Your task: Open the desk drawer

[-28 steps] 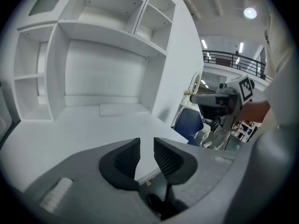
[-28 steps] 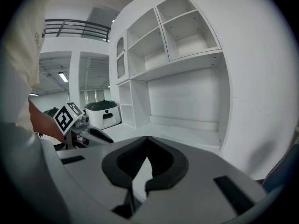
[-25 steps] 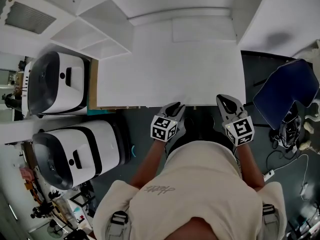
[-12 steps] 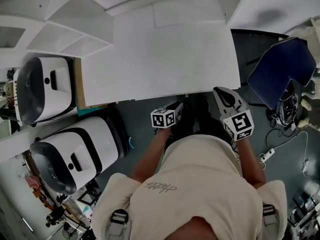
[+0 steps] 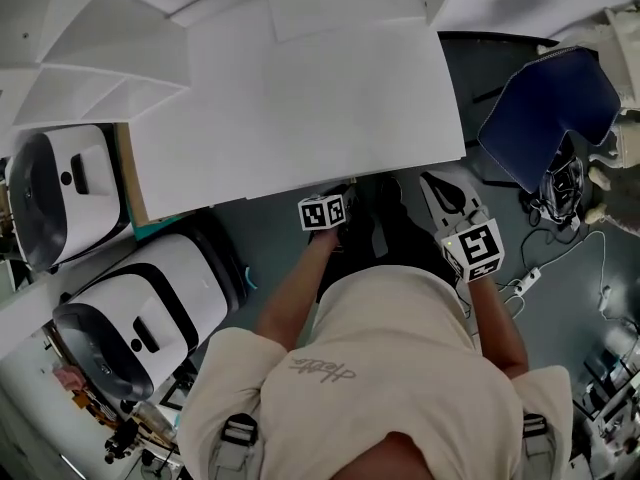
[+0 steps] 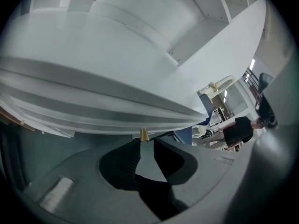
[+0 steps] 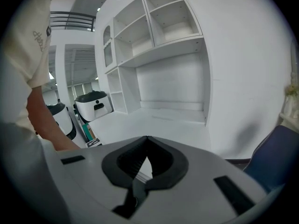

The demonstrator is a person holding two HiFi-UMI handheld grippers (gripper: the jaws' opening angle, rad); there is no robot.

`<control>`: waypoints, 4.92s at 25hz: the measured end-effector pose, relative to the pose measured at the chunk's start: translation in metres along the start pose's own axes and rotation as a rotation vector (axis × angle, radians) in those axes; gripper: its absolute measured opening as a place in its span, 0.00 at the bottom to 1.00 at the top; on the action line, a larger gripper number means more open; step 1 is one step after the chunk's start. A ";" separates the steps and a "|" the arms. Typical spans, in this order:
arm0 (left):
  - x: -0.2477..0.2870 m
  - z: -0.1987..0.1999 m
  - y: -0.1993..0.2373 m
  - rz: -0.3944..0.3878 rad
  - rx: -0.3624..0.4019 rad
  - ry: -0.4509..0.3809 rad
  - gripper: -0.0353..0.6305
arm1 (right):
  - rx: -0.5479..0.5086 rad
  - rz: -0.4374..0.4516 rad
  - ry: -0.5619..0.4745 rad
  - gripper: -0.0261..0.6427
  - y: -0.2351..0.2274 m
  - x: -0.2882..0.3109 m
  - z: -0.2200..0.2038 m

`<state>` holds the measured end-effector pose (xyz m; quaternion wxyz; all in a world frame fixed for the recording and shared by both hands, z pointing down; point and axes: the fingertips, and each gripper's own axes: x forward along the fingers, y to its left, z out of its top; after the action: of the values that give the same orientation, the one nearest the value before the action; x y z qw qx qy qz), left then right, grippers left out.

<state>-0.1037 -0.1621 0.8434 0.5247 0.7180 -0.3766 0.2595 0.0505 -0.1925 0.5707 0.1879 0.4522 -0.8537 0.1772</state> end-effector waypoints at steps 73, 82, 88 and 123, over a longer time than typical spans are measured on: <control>0.008 -0.132 -0.022 0.112 0.039 0.120 0.18 | 0.006 0.121 -0.015 0.04 0.044 -0.099 -0.062; -0.002 -0.161 -0.026 0.190 0.031 0.081 0.18 | -0.007 0.197 -0.029 0.04 0.047 -0.125 -0.081; -0.007 -0.178 -0.028 0.209 0.027 0.092 0.18 | 0.013 0.212 -0.006 0.04 0.054 -0.135 -0.098; -0.020 -0.222 -0.032 0.078 0.070 0.175 0.18 | 0.089 0.046 0.002 0.04 0.140 -0.155 -0.106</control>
<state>-0.0844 0.0589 0.8801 0.5198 0.6952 -0.3476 0.3545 0.0308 0.0411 0.5691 0.1643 0.4401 -0.8550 0.2198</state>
